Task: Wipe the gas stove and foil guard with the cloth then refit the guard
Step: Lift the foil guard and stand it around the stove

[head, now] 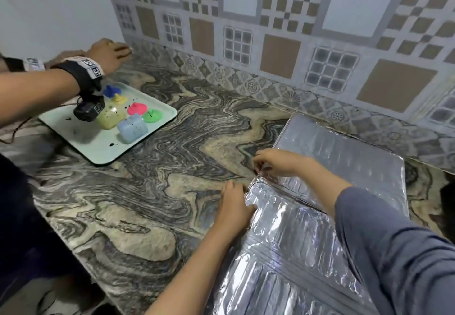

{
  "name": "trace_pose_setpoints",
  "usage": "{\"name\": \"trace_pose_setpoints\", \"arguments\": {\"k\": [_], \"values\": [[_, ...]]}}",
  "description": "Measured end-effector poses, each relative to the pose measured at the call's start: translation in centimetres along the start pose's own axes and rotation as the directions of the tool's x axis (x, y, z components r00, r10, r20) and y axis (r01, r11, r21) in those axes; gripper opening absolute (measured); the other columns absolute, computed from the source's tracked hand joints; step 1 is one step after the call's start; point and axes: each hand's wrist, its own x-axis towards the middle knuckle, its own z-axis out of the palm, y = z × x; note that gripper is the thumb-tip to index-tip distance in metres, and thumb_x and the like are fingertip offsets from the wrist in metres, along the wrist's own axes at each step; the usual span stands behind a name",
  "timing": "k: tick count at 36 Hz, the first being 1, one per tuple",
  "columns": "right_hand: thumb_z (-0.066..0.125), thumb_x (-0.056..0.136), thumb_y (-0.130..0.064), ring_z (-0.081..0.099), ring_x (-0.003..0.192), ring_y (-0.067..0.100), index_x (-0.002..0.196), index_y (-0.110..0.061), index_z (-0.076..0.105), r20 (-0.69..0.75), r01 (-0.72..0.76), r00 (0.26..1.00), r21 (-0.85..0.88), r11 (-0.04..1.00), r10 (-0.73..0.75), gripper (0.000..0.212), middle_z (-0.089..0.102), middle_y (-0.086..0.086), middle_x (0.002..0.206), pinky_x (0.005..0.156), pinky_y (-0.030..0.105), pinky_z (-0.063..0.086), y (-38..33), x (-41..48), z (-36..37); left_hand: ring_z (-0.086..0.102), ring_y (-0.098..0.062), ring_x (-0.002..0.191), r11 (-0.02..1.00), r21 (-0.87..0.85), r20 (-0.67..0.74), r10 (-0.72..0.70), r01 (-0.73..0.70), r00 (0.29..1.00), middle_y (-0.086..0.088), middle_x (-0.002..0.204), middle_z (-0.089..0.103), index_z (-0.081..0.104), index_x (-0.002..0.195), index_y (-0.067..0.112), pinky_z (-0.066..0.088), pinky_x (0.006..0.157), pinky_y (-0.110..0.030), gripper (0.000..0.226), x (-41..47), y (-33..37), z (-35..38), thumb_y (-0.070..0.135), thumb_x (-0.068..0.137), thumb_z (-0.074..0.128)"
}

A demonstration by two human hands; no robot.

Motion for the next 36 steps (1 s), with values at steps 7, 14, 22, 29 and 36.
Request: {"name": "trace_pose_setpoints", "arguments": {"k": [7, 14, 22, 29, 36], "values": [[0.062, 0.083, -0.011, 0.050, 0.086, 0.015, 0.084, -0.021, 0.057, -0.094, -0.027, 0.995, -0.020, 0.999, 0.025, 0.011, 0.053, -0.003, 0.093, 0.075, 0.025, 0.039, 0.0, -0.9, -2.7, 0.047, -0.029, 0.109, 0.999, 0.039, 0.006, -0.018, 0.018, 1.000, -0.015, 0.114, 0.050, 0.056, 0.098, 0.010, 0.038, 0.091, -0.029, 0.026, 1.7, 1.8, -2.4, 0.009, 0.075, 0.068], [0.062, 0.083, -0.015, 0.055, 0.092, 0.019, 0.089, -0.020, 0.062, -0.289, -0.059, 0.957, -0.072, 0.996, 0.036, 0.007, 0.060, -0.001, 0.099, 0.079, 0.032, 0.046, -0.6, -3.1, -7.6, 0.057, -0.031, 0.098, 0.998, -0.010, -0.063, 0.063, -0.064, 0.996, -0.014, 0.098, 0.059, 0.058, 0.087, 0.011, 0.043, 0.086, -0.034, 0.012, 3.3, 5.1, -6.4, 0.008, 0.078, 0.065], [0.061, 0.085, -0.016, 0.056, 0.093, 0.025, 0.093, -0.012, 0.064, -0.576, -0.143, 0.805, 0.043, 0.989, 0.141, 0.009, 0.059, 0.007, 0.098, 0.079, 0.034, 0.043, -1.9, -7.9, -14.9, 0.054, -0.027, 0.098, 0.947, 0.060, -0.235, 0.320, -0.315, 0.918, -0.015, 0.100, 0.059, 0.064, 0.095, 0.002, 0.035, 0.082, -0.026, 0.014, 3.5, 12.5, -13.8, 0.009, 0.083, 0.063], [0.060, 0.086, -0.010, 0.051, 0.087, 0.015, 0.091, -0.007, 0.063, -0.717, -0.044, 0.662, 0.252, 0.967, 0.217, 0.007, 0.053, 0.000, 0.091, 0.078, 0.023, 0.036, -3.2, -11.8, -18.4, 0.059, -0.028, 0.091, 0.856, 0.125, -0.344, 0.512, -0.502, 0.787, -0.015, 0.094, 0.065, 0.069, 0.091, 0.004, 0.044, 0.082, -0.031, 0.012, 1.0, 17.6, -18.5, 0.005, 0.080, 0.065], [0.056, 0.088, -0.007, 0.052, 0.090, 0.018, 0.091, -0.004, 0.061, -0.796, 0.056, 0.572, 0.278, 0.959, 0.197, 0.006, 0.053, 0.006, 0.093, 0.083, 0.027, 0.039, -3.8, -13.4, -18.4, 0.056, -0.019, 0.084, 0.781, 0.166, -0.432, 0.606, -0.602, 0.668, -0.006, 0.087, 0.065, 0.071, 0.084, 0.011, 0.044, 0.076, -0.025, 0.007, -3.4, 18.6, -19.8, 0.010, 0.077, 0.070]]}}
